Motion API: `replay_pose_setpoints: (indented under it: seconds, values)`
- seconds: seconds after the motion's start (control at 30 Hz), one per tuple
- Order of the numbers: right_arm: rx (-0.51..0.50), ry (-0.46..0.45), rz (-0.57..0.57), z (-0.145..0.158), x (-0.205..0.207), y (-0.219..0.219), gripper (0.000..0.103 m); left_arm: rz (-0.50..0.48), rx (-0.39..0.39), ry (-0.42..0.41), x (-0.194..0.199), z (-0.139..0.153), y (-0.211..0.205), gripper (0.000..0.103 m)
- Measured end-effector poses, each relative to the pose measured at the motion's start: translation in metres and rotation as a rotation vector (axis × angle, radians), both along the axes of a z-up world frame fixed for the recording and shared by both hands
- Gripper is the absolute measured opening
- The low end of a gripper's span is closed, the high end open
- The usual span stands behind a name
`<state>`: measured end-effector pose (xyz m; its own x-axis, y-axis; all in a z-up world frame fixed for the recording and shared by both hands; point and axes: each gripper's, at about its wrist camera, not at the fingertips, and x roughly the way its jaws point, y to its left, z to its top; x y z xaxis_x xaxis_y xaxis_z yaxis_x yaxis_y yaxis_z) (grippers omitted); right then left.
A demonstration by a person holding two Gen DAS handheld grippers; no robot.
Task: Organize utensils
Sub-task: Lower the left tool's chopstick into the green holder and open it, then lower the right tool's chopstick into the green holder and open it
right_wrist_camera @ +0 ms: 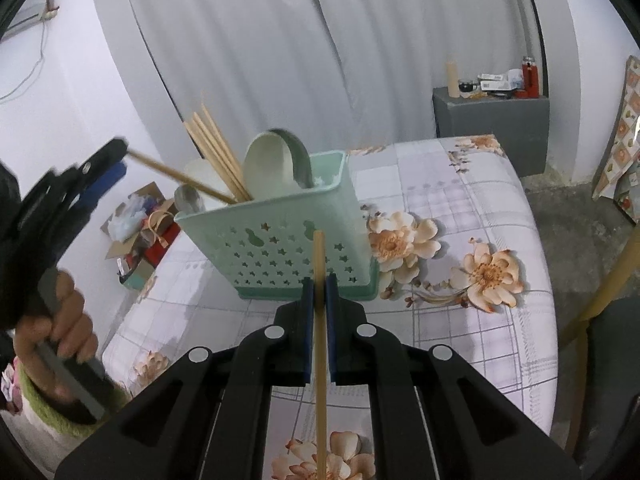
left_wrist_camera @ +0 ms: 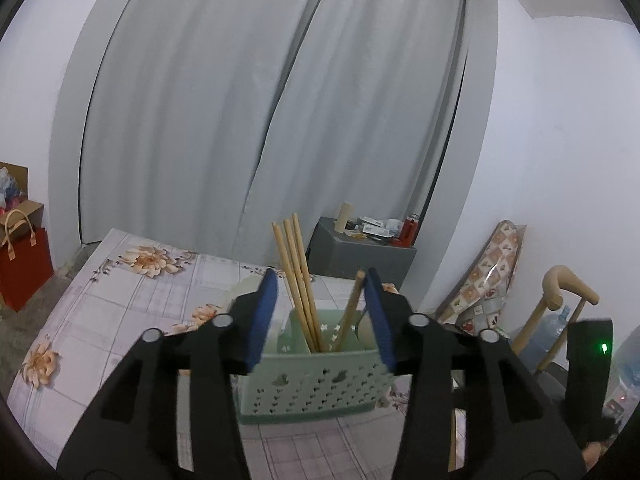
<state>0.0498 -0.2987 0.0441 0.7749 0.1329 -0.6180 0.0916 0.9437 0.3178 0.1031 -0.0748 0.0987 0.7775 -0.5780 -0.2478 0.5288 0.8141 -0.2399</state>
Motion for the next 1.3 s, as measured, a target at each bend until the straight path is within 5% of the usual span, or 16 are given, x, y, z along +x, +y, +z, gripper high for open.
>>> replay_pose_setpoints:
  seconds: [0.33, 0.77, 1.07, 1.3]
  values:
    - [-0.006, -0.086, -0.017, 0.035, -0.006, -0.007, 0.006, 0.007, 0.005, 0.033, -0.018, -0.02, 0.022, 0.056]
    - [-0.015, -0.282, 0.042, 0.116, 0.001, -0.009, 0.006, -0.004, 0.108, 0.157, -0.036, -0.072, 0.031, 0.067]
    - [-0.038, -0.441, 0.131, 0.183, 0.022, 0.01, 0.006, 0.021, 0.107, 0.17, -0.036, -0.079, 0.037, 0.073]
    - [-0.037, -0.451, 0.158, 0.193, 0.054, 0.019, 0.006, 0.034, 0.114, 0.147, -0.043, -0.075, 0.045, 0.074]
